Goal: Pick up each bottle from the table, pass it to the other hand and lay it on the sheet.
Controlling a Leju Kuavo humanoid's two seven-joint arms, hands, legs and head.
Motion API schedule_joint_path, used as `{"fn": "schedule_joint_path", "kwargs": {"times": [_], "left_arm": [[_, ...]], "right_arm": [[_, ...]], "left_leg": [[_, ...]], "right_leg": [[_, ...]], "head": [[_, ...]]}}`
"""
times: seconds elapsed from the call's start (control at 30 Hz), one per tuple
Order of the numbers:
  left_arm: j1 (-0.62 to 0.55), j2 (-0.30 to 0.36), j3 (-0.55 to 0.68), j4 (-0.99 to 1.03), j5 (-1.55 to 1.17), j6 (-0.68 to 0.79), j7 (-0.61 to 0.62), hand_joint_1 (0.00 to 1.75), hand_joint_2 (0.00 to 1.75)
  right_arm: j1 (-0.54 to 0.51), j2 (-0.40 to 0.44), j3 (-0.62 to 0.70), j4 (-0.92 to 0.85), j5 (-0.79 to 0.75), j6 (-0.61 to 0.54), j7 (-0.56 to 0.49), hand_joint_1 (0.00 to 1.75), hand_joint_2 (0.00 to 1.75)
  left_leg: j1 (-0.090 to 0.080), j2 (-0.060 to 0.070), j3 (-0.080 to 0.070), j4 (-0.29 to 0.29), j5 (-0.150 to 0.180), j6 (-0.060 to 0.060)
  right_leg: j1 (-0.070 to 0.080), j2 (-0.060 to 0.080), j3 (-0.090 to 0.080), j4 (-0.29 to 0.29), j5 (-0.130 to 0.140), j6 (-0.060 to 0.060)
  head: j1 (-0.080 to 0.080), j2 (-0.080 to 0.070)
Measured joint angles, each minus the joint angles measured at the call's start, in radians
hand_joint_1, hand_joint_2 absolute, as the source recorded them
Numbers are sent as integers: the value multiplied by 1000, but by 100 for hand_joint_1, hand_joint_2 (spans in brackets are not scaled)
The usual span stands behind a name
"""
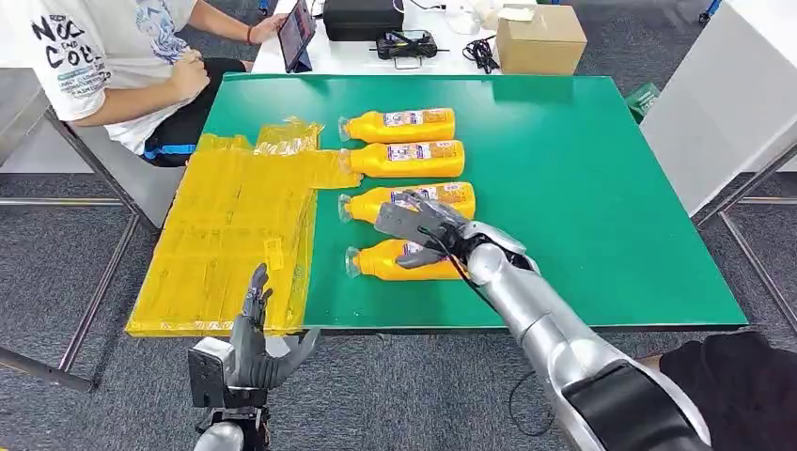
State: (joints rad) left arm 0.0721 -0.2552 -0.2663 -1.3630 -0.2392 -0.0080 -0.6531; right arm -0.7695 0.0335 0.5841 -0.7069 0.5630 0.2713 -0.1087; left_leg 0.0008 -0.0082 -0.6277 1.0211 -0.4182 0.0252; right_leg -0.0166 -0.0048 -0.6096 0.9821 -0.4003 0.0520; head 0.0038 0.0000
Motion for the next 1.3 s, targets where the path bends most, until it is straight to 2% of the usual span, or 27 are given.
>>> {"fn": "schedule_joint_path", "kwargs": {"times": [0.27, 0.57, 1.3], "left_arm": [[-2, 0, 3, 5, 2, 6, -3, 0, 175], [-3, 0, 3, 10, 3, 10, -1, 0, 175], [-5, 3, -23, 11, 9, 29, 33, 0, 175]], "right_arm": [[11, -126, 108, -52, -71, 26, 1, 0, 175], [65, -212, 152, -106, -82, 5, 5, 0, 175], [123, -217, 172, -75, -33, -56, 30, 0, 175]], "left_leg": [[-1, 0, 0, 0, 0, 0], [0, 0, 0, 0, 0, 0], [0, 0, 0, 0, 0, 0]], "right_leg": [[0, 0, 0, 0, 0, 0], [0, 0, 0, 0, 0, 0], [0, 0, 0, 0, 0, 0]], "head": [[0, 0], [0, 0], [0, 0]]}}
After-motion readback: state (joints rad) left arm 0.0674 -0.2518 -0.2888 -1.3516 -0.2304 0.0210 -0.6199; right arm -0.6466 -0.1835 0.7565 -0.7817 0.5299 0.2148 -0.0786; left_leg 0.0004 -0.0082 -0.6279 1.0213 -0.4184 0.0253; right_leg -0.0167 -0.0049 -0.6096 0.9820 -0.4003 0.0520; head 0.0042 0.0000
